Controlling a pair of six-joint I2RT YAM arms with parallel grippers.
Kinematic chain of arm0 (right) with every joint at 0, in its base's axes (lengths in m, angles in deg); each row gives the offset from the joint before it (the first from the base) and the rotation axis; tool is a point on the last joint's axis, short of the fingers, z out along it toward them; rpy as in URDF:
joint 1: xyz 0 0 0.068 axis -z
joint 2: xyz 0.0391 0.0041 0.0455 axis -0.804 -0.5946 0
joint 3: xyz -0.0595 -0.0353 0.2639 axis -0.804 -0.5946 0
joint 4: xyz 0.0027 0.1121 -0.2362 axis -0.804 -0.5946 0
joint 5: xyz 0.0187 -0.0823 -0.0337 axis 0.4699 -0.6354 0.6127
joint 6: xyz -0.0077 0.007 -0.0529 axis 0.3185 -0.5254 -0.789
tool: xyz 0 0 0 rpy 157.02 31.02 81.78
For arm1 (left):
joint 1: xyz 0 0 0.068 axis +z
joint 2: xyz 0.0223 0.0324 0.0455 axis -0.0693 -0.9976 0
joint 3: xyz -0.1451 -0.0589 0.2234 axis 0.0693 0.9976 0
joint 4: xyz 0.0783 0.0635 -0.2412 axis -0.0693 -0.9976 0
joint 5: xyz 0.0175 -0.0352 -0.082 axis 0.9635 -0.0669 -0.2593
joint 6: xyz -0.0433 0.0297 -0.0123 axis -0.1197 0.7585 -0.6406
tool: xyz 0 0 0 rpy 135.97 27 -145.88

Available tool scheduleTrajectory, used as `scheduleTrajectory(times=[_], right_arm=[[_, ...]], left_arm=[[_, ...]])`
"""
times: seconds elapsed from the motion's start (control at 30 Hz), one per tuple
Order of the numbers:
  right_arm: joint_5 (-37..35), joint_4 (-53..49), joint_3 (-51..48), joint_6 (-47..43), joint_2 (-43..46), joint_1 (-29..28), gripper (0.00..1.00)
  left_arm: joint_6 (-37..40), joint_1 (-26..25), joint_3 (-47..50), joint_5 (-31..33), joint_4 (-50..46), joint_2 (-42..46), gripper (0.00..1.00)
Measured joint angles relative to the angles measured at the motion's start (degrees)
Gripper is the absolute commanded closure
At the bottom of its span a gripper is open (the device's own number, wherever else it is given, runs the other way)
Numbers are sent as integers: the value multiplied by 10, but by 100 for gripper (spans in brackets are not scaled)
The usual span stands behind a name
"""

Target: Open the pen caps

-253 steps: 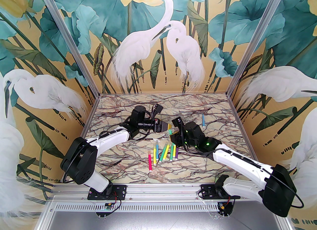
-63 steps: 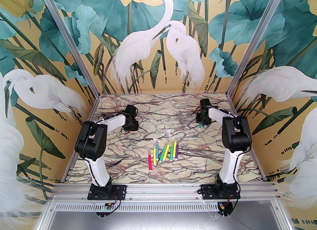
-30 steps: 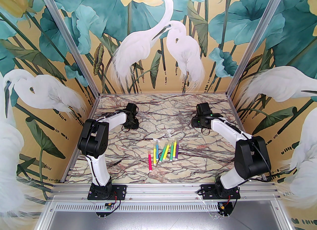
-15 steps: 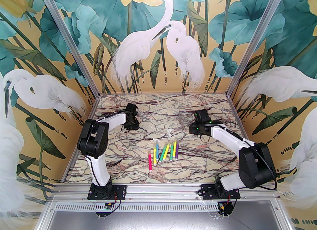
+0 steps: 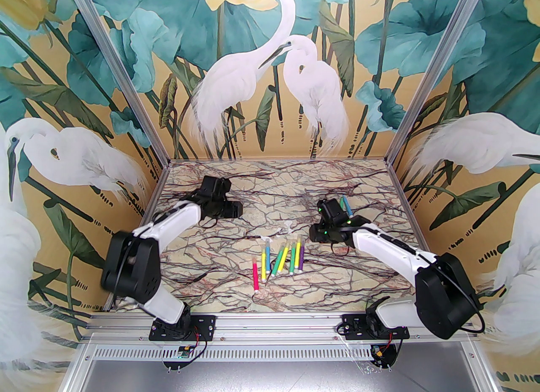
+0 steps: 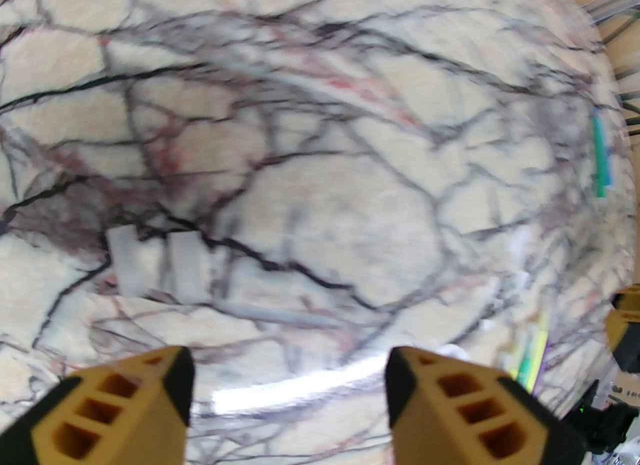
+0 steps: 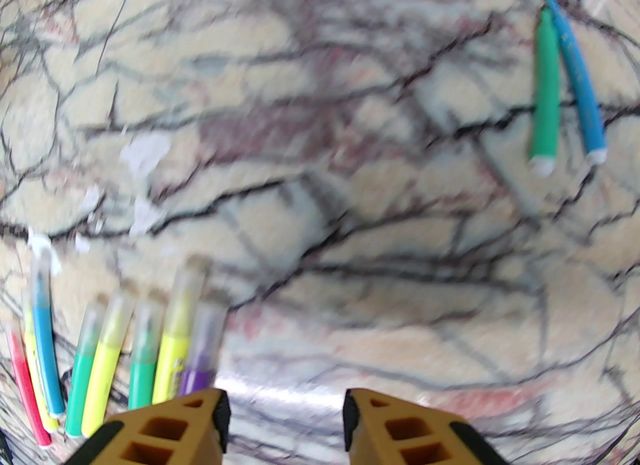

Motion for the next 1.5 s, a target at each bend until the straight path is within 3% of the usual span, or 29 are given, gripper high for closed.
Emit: scheduleTrajectory(times=[0.43,1.0,1.5], right_arm=[[51,1,-26,46,-32,-71,54],[61,18,-24,76,-90,-94,58],[-38,-68,17,71,-111,-104,65]], left_arm=[[-2,0,123,-44,128,88,23],[5,0,156,-40,163,139,22],[5,0,158,-33,163,143,22]])
